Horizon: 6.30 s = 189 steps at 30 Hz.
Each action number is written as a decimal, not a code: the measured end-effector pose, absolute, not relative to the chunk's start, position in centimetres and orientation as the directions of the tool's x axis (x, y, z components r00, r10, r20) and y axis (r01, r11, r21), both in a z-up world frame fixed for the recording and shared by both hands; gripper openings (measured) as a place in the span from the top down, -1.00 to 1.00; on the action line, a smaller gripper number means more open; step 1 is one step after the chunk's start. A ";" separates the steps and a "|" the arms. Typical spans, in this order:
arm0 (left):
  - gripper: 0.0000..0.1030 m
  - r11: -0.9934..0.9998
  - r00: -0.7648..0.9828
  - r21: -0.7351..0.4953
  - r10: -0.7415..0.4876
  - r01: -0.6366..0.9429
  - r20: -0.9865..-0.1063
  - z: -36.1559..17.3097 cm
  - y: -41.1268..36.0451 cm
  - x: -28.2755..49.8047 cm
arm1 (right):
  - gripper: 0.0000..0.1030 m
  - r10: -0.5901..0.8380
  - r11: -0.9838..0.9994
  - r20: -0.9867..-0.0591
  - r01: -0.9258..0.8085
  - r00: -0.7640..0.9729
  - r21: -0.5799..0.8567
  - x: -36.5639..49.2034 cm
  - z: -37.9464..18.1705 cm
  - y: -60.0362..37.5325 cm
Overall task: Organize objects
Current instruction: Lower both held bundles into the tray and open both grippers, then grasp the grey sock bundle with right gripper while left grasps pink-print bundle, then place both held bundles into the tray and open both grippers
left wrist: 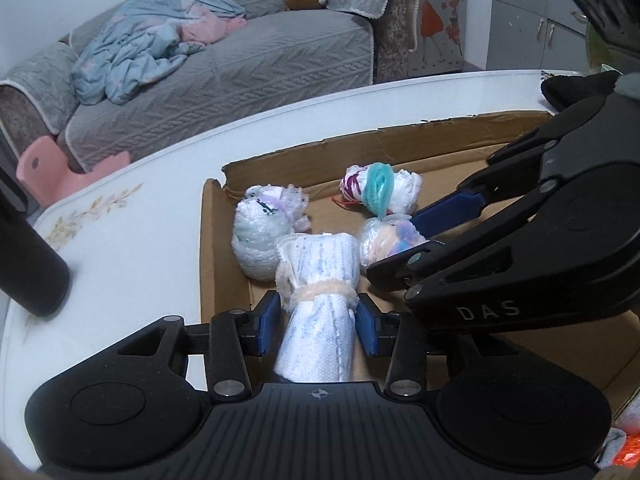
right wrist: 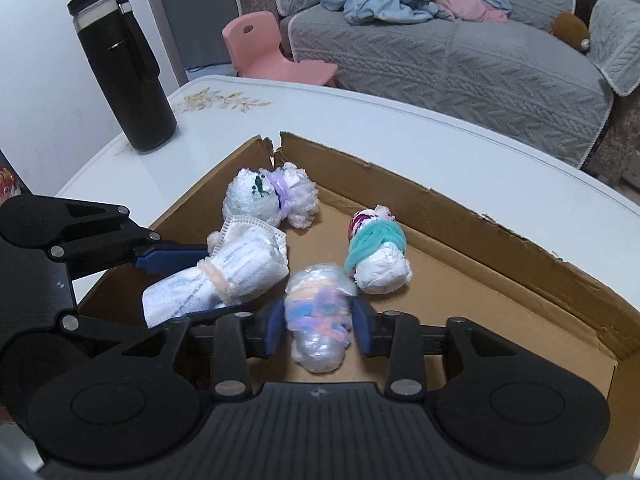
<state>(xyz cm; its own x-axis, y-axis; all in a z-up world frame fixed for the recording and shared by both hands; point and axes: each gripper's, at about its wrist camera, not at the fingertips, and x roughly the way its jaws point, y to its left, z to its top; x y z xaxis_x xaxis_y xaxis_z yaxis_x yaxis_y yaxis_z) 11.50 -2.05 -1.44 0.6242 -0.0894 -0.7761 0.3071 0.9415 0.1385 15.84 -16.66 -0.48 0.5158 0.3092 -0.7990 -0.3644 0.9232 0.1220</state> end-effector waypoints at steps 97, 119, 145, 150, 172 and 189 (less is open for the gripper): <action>-0.29 0.981 0.755 0.035 -0.124 0.191 -0.644 1.9 4.2 -18.4 | 0.27 0.088 0.996 -0.621 -0.083 0.779 0.038 -15.3 -1.0 -27.4; -0.30 0.911 0.727 0.123 -0.226 0.393 -0.649 6.6 -1.6 -1.1 | 0.27 0.350 0.899 -0.527 -0.437 0.774 -0.044 -0.3 7.5 -21.7; -0.32 0.966 0.612 0.057 -0.114 0.253 -0.783 -0.2 -0.8 6.1 | 0.26 0.376 0.769 -0.734 -0.633 0.566 -0.094 8.2 -0.4 -17.3; -0.40 0.948 0.618 0.145 -0.065 0.284 -0.784 -0.7 -1.9 6.1 | 0.19 0.374 0.759 -0.748 -0.644 0.548 -0.092 8.1 -0.5 -17.5; -0.59 0.943 0.626 0.166 -0.054 0.288 -0.778 1.2 -1.7 4.9 | -0.18 0.369 0.754 -0.737 -0.646 0.566 -0.119 7.7 1.2 -17.8; -0.64 0.942 0.664 0.169 -0.070 0.289 -0.745 4.3 -0.9 1.7 | -0.22 0.373 0.741 -0.719 -0.654 0.586 -0.149 5.4 3.4 -16.6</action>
<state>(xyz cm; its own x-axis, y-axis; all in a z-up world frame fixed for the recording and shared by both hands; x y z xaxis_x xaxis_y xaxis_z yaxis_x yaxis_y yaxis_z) 1.67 -0.91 4.28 0.6636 -0.0701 -0.7448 0.2887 0.9425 0.1685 5.36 -16.65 3.36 0.5862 0.3729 -0.7193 -0.6543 0.7414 -0.1489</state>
